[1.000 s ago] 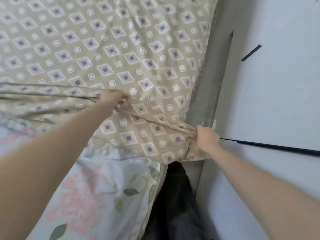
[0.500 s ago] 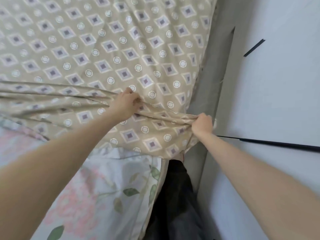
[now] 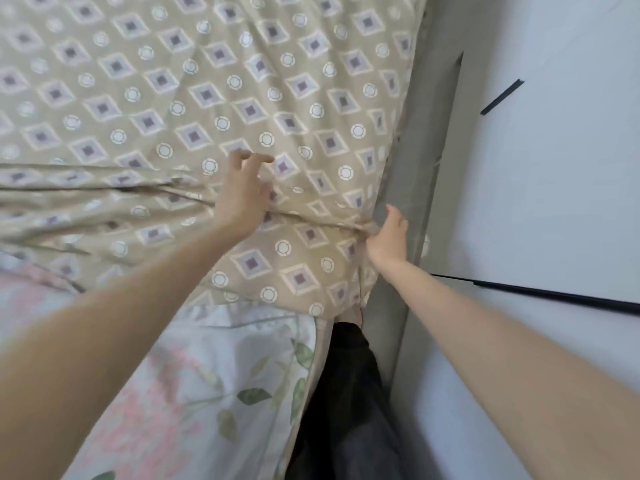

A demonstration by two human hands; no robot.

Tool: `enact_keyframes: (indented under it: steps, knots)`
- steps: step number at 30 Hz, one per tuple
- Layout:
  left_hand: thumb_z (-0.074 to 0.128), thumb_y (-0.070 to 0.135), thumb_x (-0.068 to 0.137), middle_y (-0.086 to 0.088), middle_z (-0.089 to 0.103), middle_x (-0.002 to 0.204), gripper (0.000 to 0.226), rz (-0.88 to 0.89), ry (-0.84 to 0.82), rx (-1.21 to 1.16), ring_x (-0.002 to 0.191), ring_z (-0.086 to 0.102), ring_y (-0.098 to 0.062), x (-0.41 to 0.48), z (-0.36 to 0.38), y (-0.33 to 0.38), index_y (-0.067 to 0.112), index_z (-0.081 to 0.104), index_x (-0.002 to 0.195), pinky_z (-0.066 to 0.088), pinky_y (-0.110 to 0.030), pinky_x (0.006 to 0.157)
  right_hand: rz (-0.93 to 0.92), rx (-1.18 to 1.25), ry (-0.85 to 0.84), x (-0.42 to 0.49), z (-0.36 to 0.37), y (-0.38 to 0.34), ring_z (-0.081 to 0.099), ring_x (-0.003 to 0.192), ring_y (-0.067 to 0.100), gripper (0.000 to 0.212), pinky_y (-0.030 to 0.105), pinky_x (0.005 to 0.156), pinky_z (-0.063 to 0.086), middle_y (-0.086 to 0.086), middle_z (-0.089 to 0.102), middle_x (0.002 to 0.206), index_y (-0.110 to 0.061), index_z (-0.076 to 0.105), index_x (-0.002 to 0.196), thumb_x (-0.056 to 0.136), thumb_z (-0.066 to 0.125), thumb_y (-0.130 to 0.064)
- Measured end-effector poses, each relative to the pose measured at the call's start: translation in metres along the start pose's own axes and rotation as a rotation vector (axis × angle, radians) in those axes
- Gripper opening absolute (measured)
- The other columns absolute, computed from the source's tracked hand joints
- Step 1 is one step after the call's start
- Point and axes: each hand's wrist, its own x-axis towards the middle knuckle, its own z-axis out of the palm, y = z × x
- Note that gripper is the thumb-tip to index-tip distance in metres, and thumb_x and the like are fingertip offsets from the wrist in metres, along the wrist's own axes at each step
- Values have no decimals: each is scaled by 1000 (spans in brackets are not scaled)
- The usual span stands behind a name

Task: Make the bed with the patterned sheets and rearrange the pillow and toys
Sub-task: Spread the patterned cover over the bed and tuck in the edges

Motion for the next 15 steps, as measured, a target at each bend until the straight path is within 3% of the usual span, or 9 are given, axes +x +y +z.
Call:
enact_keyframes:
  steps: [2, 4, 7, 9, 12, 15]
  knots:
    - [53, 8, 91, -6, 38, 134, 35, 149, 38, 51, 104, 54, -25, -25, 6, -1, 15, 53, 126, 44, -36, 88, -127, -2, 33, -10, 1, -1, 45, 122, 20, 59, 17, 90, 29, 7, 25, 149, -15, 31, 143, 90, 43, 6]
    - [60, 10, 88, -9, 46, 125, 33, 276, -8, 141, 105, 53, -30, -47, 10, -7, 13, 58, 121, 43, -38, 89, -202, -21, 73, -20, 4, 2, 50, 112, 22, 46, 20, 85, 34, 5, 34, 140, -13, 40, 132, 91, 41, 5]
    - [71, 29, 81, -6, 55, 111, 39, 389, -105, 275, 101, 54, -29, -77, 10, -15, 16, 61, 117, 39, -37, 85, -184, -47, 103, -37, 9, 15, 50, 93, 17, 20, 23, 73, 34, 4, 44, 114, -11, 46, 106, 90, 43, 1]
    - [73, 46, 75, -3, 55, 109, 50, 438, -170, 354, 99, 53, -27, -93, 9, -17, 20, 62, 116, 40, -37, 82, -88, -18, 80, -46, 14, 27, 53, 88, 16, 11, 23, 71, 35, 3, 48, 104, -9, 46, 100, 91, 46, -3]
    - [76, 54, 66, 0, 54, 109, 60, 549, -285, 435, 98, 53, -24, -114, 17, -13, 25, 61, 116, 42, -37, 81, 176, 133, 81, -58, 26, 51, 56, 100, 24, 13, 24, 71, 40, 2, 52, 97, -7, 46, 103, 92, 52, -10]
    - [75, 46, 67, 1, 53, 112, 52, 655, -354, 510, 100, 52, -22, -125, 38, -3, 27, 61, 113, 41, -35, 85, 524, 199, -22, -60, 40, 82, 52, 117, 31, 38, 33, 89, 46, 13, 54, 125, -2, 45, 127, 94, 53, -18]
